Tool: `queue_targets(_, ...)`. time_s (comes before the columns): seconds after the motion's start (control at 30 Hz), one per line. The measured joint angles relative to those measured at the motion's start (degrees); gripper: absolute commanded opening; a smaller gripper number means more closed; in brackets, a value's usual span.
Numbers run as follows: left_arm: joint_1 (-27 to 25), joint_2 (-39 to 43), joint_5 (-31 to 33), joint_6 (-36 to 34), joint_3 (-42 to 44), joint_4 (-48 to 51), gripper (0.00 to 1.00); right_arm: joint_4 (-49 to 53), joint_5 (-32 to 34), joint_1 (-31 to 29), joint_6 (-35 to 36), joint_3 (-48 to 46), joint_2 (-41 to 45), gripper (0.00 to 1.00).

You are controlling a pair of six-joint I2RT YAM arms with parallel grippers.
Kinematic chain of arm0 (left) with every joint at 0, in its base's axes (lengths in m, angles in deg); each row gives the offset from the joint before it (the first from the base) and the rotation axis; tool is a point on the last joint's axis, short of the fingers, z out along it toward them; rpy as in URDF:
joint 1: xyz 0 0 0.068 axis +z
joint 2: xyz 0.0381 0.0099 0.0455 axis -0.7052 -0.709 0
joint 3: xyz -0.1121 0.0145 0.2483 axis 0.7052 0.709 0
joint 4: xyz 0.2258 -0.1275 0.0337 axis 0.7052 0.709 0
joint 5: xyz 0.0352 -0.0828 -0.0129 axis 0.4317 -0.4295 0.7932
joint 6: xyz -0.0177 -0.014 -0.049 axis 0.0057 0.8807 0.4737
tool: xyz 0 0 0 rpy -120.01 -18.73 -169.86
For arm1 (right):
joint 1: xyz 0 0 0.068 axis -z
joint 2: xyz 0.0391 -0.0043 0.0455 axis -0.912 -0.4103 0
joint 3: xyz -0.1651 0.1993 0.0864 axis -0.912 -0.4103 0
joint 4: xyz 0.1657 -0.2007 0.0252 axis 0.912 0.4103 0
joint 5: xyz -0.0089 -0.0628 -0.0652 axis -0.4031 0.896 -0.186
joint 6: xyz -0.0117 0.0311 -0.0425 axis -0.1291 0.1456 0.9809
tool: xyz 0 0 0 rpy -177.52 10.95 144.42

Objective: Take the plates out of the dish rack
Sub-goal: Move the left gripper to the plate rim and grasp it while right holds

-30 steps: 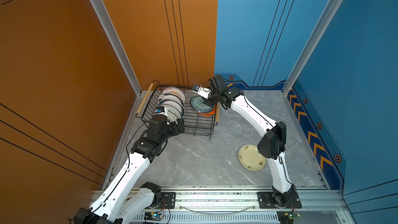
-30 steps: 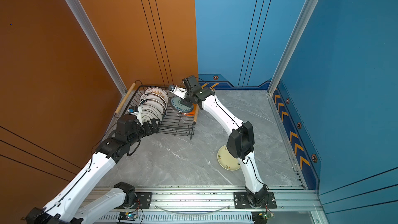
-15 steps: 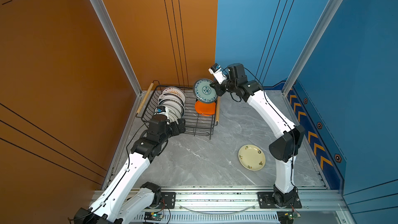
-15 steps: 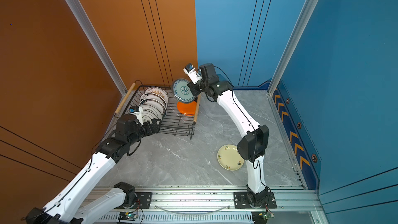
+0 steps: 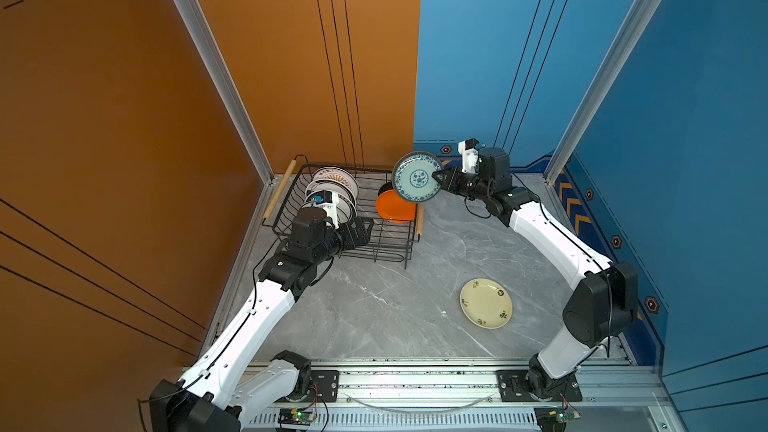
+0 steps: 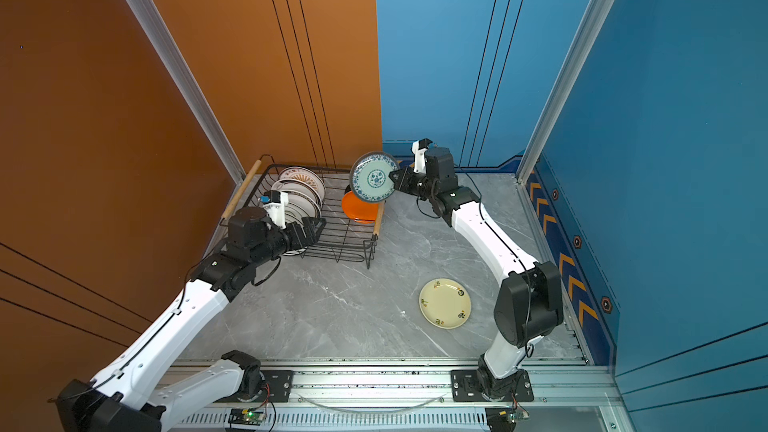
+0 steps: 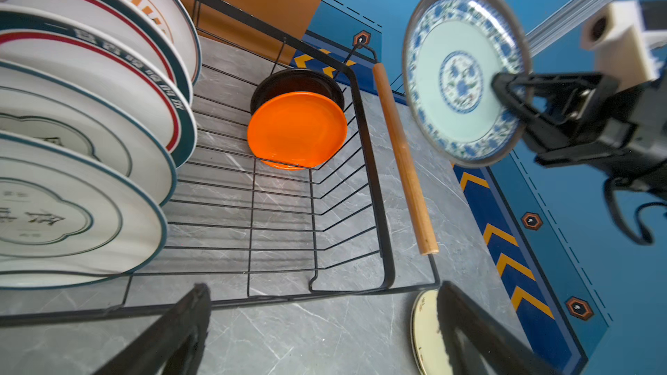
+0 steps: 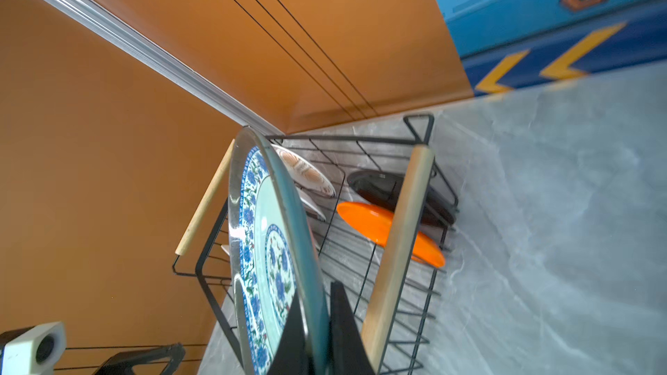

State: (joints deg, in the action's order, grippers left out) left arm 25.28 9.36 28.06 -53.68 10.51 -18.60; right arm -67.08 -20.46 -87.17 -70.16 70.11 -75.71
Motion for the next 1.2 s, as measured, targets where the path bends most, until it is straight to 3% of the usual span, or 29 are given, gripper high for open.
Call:
queue_targets(0.13, 0.00, -3.50, -2.58, 1.16, -0.61, -3.32, 0.98, -7.45, -2.67, -0.04, -7.15, -9.16, 1.73, 0.00)
queue_targets(0.4, -0.28, -10.21, -7.67, 5.44, -1.14, -10.14, 0.98, -17.49, -6.25, -1.97, -16.11, -14.82, 4.61, 0.00)
queue_targets(0.73, -0.26, -14.10, -12.72, 10.08, -1.33, -17.79, 0.97, -22.01, -7.50, -6.01, -18.49, -18.27, 5.62, 0.00)
queue_targets(0.83, -0.26, -14.08, -13.31, 10.93, -1.33, -19.06, 0.88, -23.12, -8.00, -6.34, -18.93, -19.47, 5.88, 0.00)
queue_targets(1.0, -0.26, -14.08, -14.12, 12.26, -1.33, -19.91, 0.53, -24.33, -8.59, -6.32, -19.80, -20.17, 5.97, 0.00)
queue_targets(1.2, -0.28, -14.03, -16.22, 13.03, -1.31, -21.14, 0.31, -25.42, -9.62, -6.32, -19.96, -20.17, 5.97, 0.03)
